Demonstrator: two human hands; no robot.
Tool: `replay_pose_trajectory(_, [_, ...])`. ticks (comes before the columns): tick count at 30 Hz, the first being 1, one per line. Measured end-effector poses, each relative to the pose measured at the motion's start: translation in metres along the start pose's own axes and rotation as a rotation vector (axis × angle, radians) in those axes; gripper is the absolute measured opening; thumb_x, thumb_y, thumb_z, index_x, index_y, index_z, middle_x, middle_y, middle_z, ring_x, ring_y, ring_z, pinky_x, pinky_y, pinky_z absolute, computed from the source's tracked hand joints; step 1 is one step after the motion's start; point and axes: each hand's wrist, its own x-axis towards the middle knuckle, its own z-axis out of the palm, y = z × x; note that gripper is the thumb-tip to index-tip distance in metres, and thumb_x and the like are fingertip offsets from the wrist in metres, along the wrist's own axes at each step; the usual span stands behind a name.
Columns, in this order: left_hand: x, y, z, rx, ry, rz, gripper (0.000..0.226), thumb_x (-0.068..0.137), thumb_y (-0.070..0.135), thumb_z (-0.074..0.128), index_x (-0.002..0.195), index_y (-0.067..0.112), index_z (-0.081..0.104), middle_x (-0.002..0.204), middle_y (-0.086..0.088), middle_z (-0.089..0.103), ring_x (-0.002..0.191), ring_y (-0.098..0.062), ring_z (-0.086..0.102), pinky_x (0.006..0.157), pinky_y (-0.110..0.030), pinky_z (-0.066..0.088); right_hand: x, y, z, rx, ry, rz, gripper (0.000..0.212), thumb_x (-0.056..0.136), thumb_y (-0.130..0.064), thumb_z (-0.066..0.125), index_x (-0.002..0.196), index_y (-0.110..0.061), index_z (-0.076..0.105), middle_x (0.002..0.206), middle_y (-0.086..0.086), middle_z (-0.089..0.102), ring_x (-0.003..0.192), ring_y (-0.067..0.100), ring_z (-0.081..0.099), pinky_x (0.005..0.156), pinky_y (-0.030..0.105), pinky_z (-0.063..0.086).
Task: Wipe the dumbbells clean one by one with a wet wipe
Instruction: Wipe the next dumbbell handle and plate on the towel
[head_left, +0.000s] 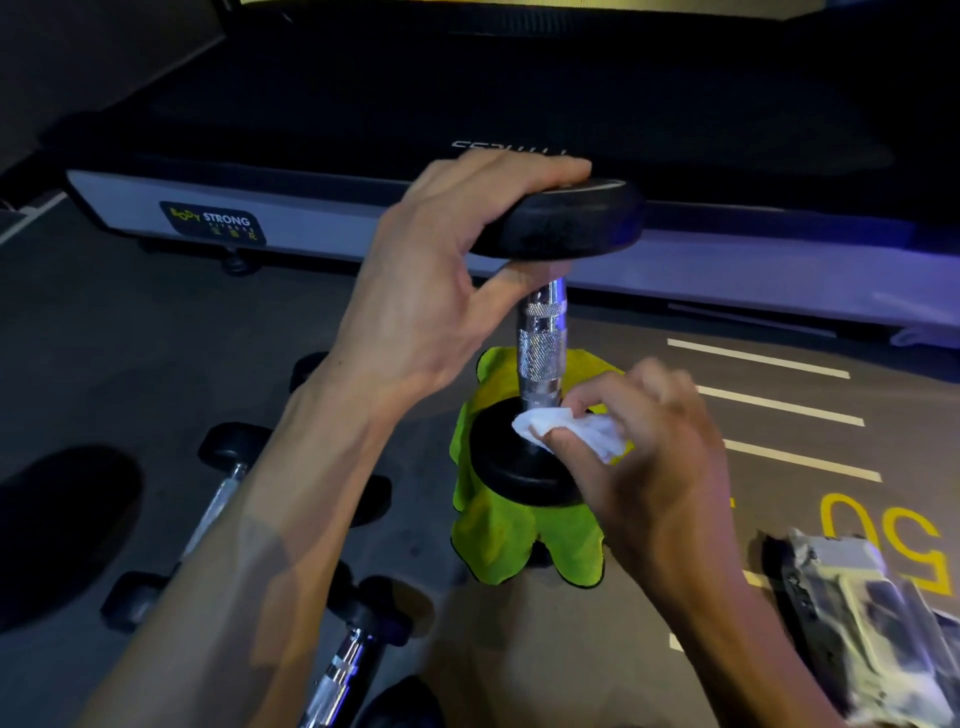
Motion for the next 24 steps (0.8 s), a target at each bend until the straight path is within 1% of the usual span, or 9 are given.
replay_pose_trajectory(2, [0.002, -0.001, 0.000, -0.009, -0.019, -0.002, 0.049, 0.093, 0.029, 0.080, 0.139, 0.022, 0.065, 0.129, 0.014, 0.064, 0.123, -0.013, 0.060, 0.106, -0.024, 0.042, -0.002, -0.004, -0.002, -0.057, -0.023, -0.040, 0.010, 0.083, -0.035, 0.074, 0.089, -0.029, 0.069, 0.072, -0.013, 0.046, 0.069, 0.022, 0.053, 0.059, 0.031, 0.035])
replay_pose_trajectory(5, [0.004, -0.001, -0.002, -0.042, -0.063, -0.023, 0.048, 0.099, 0.040, 0.071, 0.143, 0.024, 0.061, 0.132, 0.015, 0.060, 0.129, -0.012, 0.057, 0.112, -0.028, 0.042, -0.007, -0.007, -0.006, -0.016, -0.016, -0.040, 0.015, 0.083, -0.023, 0.079, 0.093, -0.032, 0.072, 0.068, -0.009, 0.052, 0.060, 0.020, 0.054, 0.053, 0.033, 0.047])
replay_pose_trajectory(9, [0.005, 0.000, -0.003, -0.077, -0.077, -0.034, 0.037, 0.110, 0.038, 0.048, 0.143, 0.026, 0.061, 0.132, 0.016, 0.060, 0.130, -0.011, 0.057, 0.113, -0.038, 0.044, -0.004, -0.008, -0.007, 0.033, 0.008, -0.050, 0.018, 0.079, -0.017, 0.077, 0.085, -0.034, 0.075, 0.067, -0.024, 0.051, 0.064, 0.005, 0.050, 0.058, 0.019, 0.042])
replay_pose_trajectory(10, [0.005, 0.000, -0.003, -0.084, -0.075, -0.040, 0.036, 0.111, 0.037, 0.047, 0.141, 0.026, 0.062, 0.130, 0.016, 0.061, 0.128, -0.012, 0.058, 0.113, -0.039, 0.044, -0.002, -0.007, -0.007, 0.052, -0.010, -0.055, 0.018, 0.078, -0.017, 0.076, 0.084, -0.034, 0.075, 0.070, -0.025, 0.053, 0.066, 0.005, 0.053, 0.060, 0.020, 0.045])
replay_pose_trajectory(13, [0.007, 0.003, -0.002, -0.115, -0.070, -0.058, 0.033, 0.110, 0.037, 0.051, 0.138, 0.026, 0.065, 0.127, 0.012, 0.064, 0.124, -0.013, 0.060, 0.109, -0.037, 0.046, 0.006, -0.007, -0.003, 0.064, -0.040, -0.075, 0.013, 0.080, -0.018, 0.075, 0.084, -0.030, 0.075, 0.076, -0.013, 0.062, 0.070, 0.010, 0.059, 0.062, 0.036, 0.052])
replay_pose_trajectory(15, [0.008, 0.004, -0.003, -0.131, -0.070, -0.065, 0.033, 0.109, 0.036, 0.053, 0.137, 0.024, 0.066, 0.127, 0.009, 0.067, 0.123, -0.011, 0.061, 0.108, -0.035, 0.047, 0.020, -0.011, -0.003, 0.045, 0.035, -0.106, 0.009, 0.081, -0.020, 0.074, 0.087, -0.027, 0.075, 0.076, -0.009, 0.064, 0.071, 0.011, 0.059, 0.064, 0.035, 0.050])
replay_pose_trajectory(18, [0.011, 0.004, -0.003, -0.132, -0.085, -0.075, 0.033, 0.109, 0.036, 0.054, 0.137, 0.024, 0.067, 0.126, 0.011, 0.067, 0.120, -0.007, 0.061, 0.105, -0.027, 0.046, 0.043, -0.017, -0.008, 0.086, 0.139, -0.144, 0.009, 0.085, -0.016, 0.075, 0.093, -0.021, 0.076, 0.080, -0.004, 0.067, 0.075, 0.015, 0.065, 0.070, 0.040, 0.056])
replay_pose_trajectory(21, [0.011, 0.001, -0.004, -0.144, -0.075, -0.088, 0.032, 0.109, 0.036, 0.054, 0.137, 0.025, 0.066, 0.124, 0.014, 0.066, 0.120, -0.004, 0.060, 0.104, -0.023, 0.044, 0.029, -0.013, -0.003, 0.066, 0.057, -0.140, 0.008, 0.084, -0.016, 0.073, 0.087, -0.024, 0.072, 0.079, -0.006, 0.065, 0.076, 0.021, 0.064, 0.067, 0.042, 0.054])
replay_pose_trajectory(24, [0.009, -0.001, -0.005, -0.152, -0.057, -0.084, 0.032, 0.109, 0.035, 0.056, 0.137, 0.024, 0.067, 0.126, 0.013, 0.067, 0.122, -0.008, 0.061, 0.107, -0.028, 0.045, 0.008, -0.008, 0.002, 0.016, 0.008, -0.098, 0.007, 0.077, -0.019, 0.072, 0.081, -0.025, 0.071, 0.076, -0.010, 0.065, 0.075, 0.022, 0.063, 0.063, 0.040, 0.053])
